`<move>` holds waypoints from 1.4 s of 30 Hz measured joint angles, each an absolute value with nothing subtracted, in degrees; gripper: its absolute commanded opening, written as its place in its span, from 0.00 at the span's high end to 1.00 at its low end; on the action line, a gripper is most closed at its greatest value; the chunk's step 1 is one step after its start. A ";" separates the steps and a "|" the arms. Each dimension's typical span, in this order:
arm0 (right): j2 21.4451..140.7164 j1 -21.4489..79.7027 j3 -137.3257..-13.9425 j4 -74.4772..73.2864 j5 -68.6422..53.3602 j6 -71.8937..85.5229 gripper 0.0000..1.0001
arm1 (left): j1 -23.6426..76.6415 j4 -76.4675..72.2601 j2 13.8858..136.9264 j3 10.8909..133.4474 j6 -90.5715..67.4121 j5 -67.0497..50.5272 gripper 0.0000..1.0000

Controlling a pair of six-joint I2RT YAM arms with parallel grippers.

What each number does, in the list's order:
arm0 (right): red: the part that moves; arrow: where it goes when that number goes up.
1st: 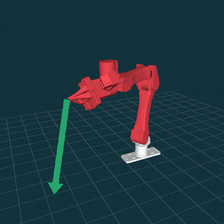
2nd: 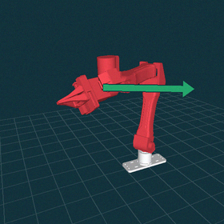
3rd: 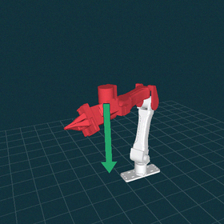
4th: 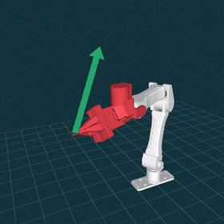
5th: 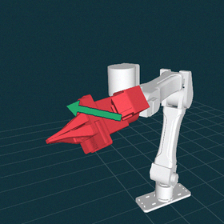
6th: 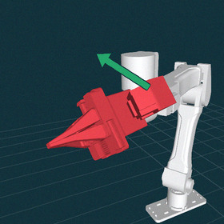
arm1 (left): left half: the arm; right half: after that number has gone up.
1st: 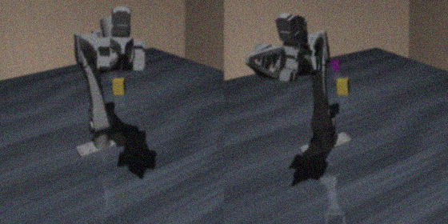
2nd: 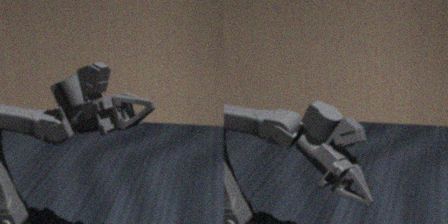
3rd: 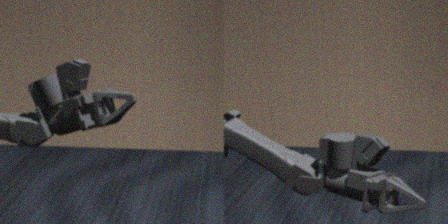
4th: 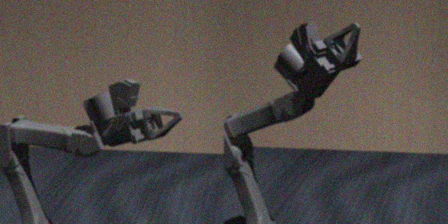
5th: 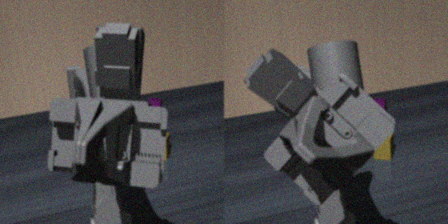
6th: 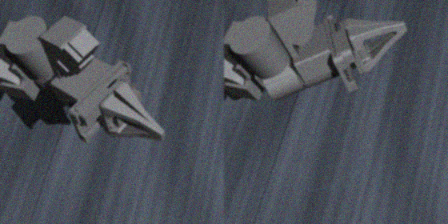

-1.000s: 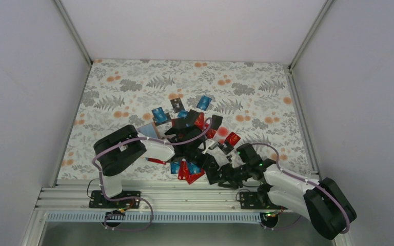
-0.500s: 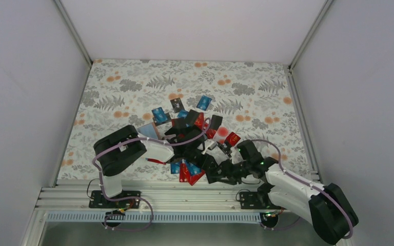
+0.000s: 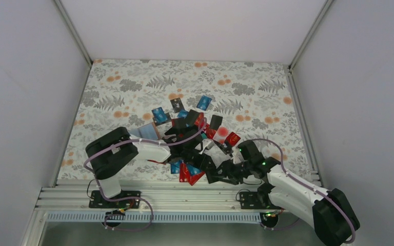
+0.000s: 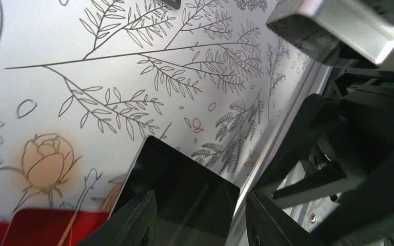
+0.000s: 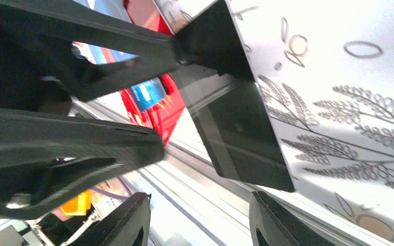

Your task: Put the credit cards into the card holder

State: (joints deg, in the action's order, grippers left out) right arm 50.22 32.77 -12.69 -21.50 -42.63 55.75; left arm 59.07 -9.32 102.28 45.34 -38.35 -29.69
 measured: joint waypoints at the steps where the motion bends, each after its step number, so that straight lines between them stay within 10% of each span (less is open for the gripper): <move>1: 50.15 32.77 -12.69 -22.35 -42.68 55.18 0.47 | 59.07 -8.21 101.43 45.41 -38.11 -29.36 0.54; 42: 59.40 32.88 -9.98 -17.30 -47.20 51.79 0.39 | 61.58 1.87 105.67 54.08 -32.34 -23.59 0.54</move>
